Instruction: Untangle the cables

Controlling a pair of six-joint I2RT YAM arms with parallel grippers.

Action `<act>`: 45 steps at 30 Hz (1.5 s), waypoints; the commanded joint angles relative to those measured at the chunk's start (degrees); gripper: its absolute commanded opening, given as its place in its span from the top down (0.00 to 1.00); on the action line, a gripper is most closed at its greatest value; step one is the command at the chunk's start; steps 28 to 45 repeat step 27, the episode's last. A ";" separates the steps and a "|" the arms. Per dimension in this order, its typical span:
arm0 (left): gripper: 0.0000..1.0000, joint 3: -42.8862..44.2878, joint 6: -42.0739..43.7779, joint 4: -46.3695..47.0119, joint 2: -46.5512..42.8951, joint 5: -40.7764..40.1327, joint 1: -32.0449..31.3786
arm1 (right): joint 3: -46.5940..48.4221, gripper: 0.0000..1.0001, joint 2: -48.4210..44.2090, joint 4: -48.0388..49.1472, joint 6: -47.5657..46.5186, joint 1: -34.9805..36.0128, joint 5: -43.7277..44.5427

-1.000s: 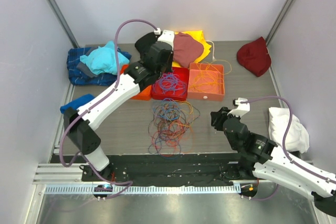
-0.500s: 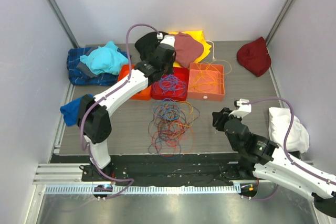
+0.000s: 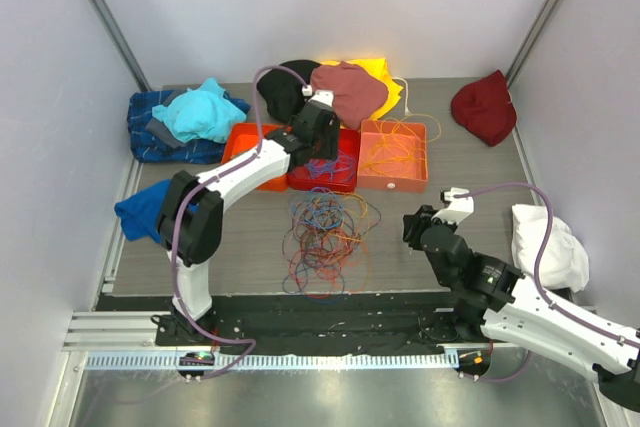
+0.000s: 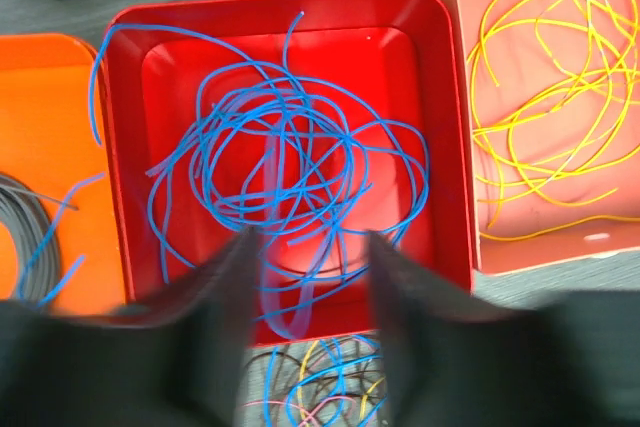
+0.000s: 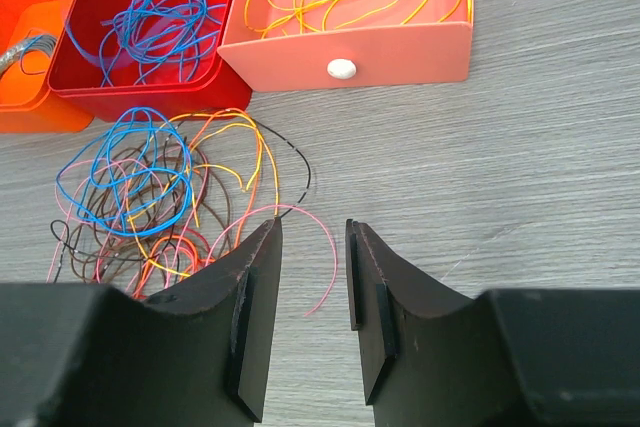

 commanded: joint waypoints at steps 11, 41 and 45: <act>0.01 -8.89 -1.81 0.10 -25.18 -9.25 -0.56 | 0.43 0.60 0.09 1.89 0.41 0.19 0.67; 0.00 -37.57 -11.93 -10.38 -55.25 -3.47 -1.88 | 4.47 0.62 10.90 4.88 -2.40 0.10 -3.73; 0.00 -37.57 -11.93 -10.38 -55.25 -3.47 -1.88 | 4.47 0.62 10.90 4.88 -2.40 0.10 -3.73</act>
